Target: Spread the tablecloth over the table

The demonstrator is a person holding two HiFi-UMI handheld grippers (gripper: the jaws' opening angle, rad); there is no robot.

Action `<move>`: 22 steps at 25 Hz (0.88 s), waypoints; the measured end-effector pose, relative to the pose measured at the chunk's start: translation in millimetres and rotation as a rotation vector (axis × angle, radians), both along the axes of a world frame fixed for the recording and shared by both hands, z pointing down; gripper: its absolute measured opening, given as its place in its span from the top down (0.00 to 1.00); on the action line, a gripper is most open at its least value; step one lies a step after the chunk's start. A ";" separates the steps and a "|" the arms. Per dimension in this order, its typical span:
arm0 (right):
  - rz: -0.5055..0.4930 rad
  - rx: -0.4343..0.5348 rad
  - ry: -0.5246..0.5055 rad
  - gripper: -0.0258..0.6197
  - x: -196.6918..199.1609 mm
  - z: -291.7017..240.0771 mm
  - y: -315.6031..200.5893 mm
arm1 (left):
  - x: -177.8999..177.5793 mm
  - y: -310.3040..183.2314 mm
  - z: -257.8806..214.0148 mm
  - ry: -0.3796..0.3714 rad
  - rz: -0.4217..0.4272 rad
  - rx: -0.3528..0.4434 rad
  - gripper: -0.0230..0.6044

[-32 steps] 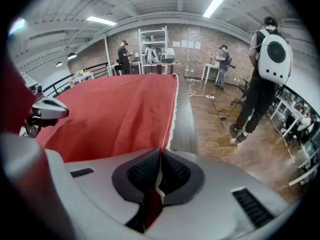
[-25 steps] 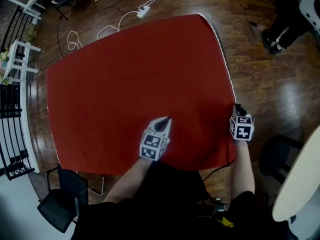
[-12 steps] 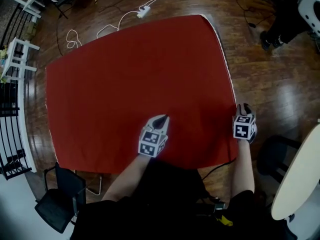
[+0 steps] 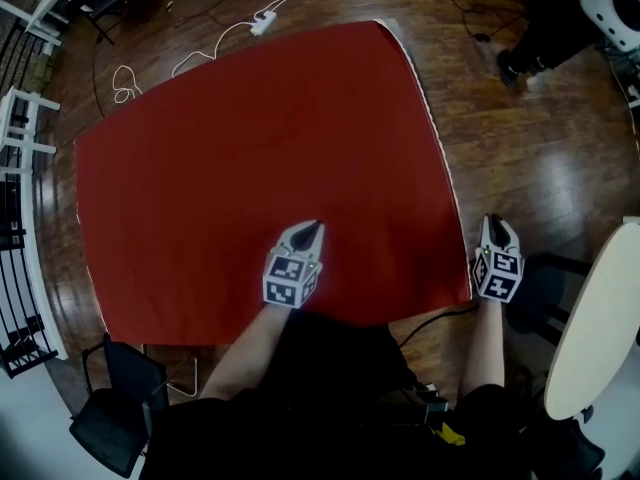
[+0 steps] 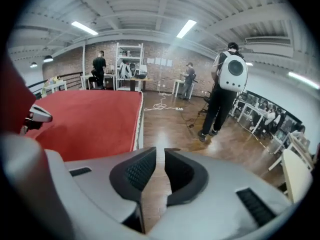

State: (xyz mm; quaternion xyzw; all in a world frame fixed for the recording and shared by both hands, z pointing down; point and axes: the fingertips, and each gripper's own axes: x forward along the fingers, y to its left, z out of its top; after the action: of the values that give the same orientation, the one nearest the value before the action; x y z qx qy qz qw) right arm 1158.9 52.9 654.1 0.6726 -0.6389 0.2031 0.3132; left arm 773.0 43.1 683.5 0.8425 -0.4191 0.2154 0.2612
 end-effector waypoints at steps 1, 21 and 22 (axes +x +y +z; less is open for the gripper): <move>-0.010 0.034 -0.015 0.87 -7.6 -5.1 3.9 | -0.8 0.1 -0.8 0.004 -0.003 0.007 0.96; -0.185 0.470 -0.489 0.95 -353.3 -92.6 108.0 | -326.9 147.1 -127.7 0.297 -0.276 0.424 0.96; -0.208 0.478 -0.486 0.95 -372.6 -95.1 115.6 | -351.1 157.6 -133.3 0.286 -0.308 0.444 0.96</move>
State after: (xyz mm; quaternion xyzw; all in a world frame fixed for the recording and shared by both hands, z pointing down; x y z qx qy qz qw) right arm 786.3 168.4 559.0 0.5903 -0.7892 0.1692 0.0048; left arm 422.0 200.7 550.1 0.8274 -0.5374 -0.0446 0.1565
